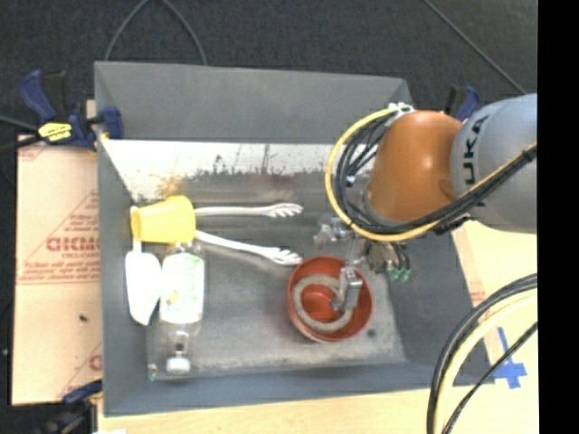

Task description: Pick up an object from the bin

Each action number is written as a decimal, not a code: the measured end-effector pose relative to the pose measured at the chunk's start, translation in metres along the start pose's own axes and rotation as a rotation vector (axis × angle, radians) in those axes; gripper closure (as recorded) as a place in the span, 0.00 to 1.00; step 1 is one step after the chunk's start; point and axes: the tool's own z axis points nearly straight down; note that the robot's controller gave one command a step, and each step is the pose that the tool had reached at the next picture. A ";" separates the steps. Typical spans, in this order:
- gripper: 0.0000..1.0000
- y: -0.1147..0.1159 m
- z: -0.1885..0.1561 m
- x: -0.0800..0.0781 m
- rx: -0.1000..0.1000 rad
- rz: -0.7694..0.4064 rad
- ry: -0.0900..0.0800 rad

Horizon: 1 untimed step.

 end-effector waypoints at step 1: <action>0.00 0.009 -0.002 0.003 -0.001 -0.108 0.002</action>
Offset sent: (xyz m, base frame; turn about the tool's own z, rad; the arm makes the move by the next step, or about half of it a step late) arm -0.0460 0.0116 -0.0205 0.0193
